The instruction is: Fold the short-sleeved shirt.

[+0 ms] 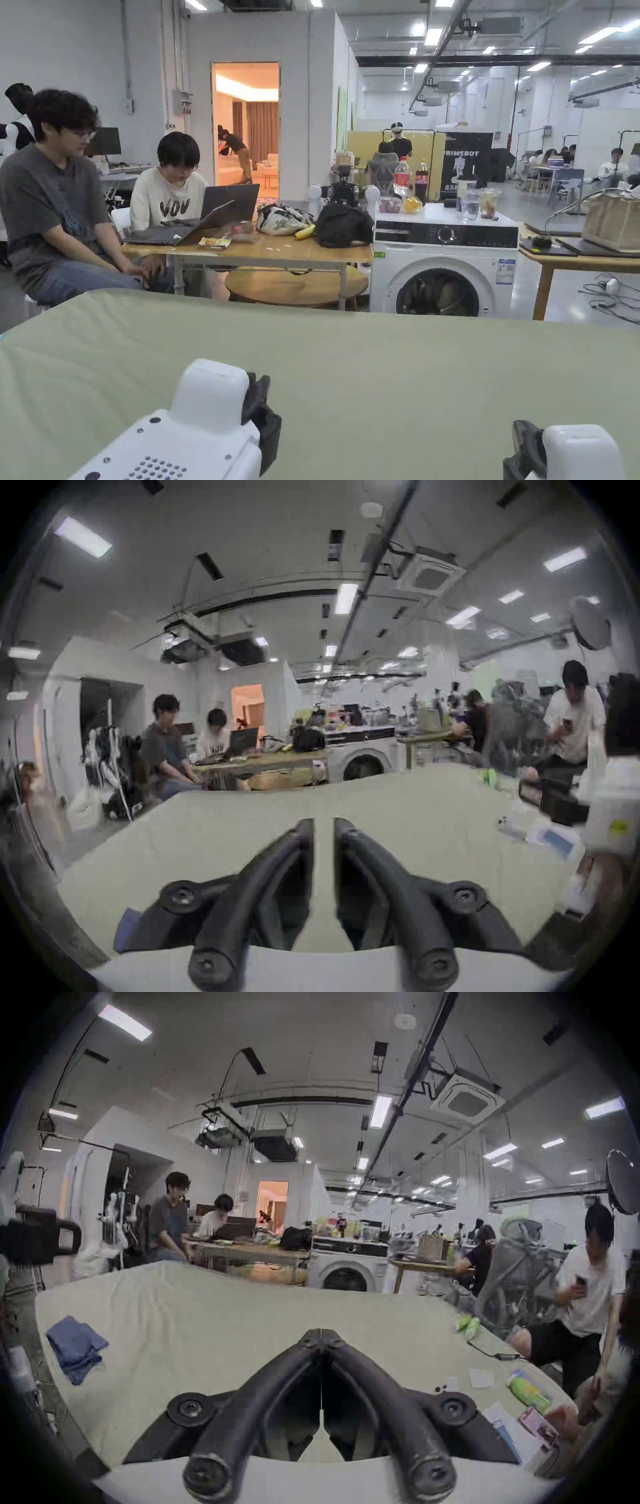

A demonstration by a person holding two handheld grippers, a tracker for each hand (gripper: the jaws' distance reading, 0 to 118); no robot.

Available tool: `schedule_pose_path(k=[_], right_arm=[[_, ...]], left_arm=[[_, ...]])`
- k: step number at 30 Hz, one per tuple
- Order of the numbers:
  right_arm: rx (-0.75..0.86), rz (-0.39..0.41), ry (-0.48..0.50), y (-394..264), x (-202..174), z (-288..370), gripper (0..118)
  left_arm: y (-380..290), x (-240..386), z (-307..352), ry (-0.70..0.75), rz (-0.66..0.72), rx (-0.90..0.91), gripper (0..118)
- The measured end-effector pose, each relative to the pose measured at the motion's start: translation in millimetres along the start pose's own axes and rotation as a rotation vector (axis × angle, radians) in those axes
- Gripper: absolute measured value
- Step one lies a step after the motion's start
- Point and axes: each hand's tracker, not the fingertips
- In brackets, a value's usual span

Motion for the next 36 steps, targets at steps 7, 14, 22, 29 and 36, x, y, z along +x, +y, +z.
schedule_pose_path(k=[7,14,22,29,36], right_arm=[[0.022,-0.047,0.015,-9.7,1.8,11.3,0],[0.007,-0.084,0.056,-11.0,-5.2,9.5,0],[0.012,-0.097,0.08,-8.4,-3.7,12.5,0],[-0.01,-0.112,0.046,-13.7,4.0,11.2,0],[0.011,-0.114,0.051,-9.5,4.9,14.6,62]], left_arm=[[-6.7,-15.4,13.3,0.08,0.178,0.121,0],[-15.1,-16.2,17.9,0.111,0.095,0.069,0],[-20.5,-31.1,20.5,0.105,0.104,0.045,0],[-25.4,-34.0,21.9,0.078,0.121,0.052,0],[-24.2,-35.0,21.4,0.064,0.146,0.048,50]])
